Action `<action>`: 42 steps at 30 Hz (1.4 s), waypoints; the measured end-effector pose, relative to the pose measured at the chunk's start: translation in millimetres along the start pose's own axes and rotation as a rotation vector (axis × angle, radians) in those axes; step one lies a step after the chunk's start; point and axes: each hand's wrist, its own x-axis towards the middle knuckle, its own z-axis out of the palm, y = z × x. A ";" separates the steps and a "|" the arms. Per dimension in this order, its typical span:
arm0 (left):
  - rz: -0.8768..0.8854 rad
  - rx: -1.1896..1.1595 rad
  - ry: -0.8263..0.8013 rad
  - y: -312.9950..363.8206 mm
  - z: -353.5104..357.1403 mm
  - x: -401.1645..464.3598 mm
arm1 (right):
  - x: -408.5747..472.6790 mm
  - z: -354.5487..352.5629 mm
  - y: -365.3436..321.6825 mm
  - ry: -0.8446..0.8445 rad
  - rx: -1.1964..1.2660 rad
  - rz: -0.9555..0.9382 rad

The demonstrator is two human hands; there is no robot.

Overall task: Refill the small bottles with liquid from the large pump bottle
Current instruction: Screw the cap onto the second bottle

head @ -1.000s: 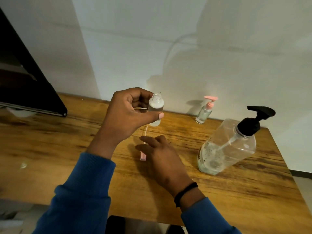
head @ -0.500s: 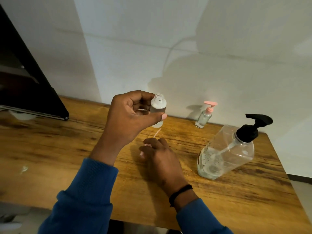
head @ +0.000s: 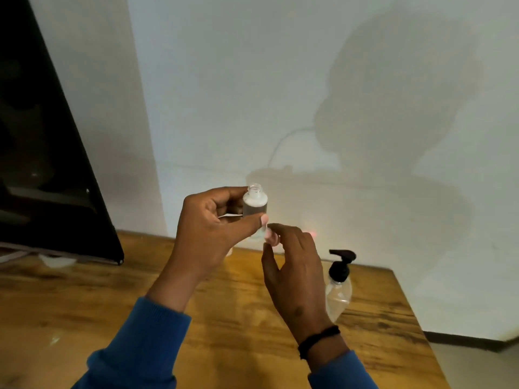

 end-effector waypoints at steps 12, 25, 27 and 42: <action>0.019 -0.123 -0.083 155.2 10.2 6.3 | 90.4 -150.9 -59.4 0.266 0.278 0.059; 0.105 -0.111 -0.122 237.2 22.3 -10.4 | 144.0 -274.3 -124.3 0.408 0.719 0.154; 0.112 -0.109 -0.124 243.4 23.6 -10.3 | 147.2 -286.9 -134.7 0.421 0.747 0.129; 0.196 -0.035 -0.141 263.8 25.4 -16.0 | 147.8 -325.7 -176.1 0.455 0.752 -0.021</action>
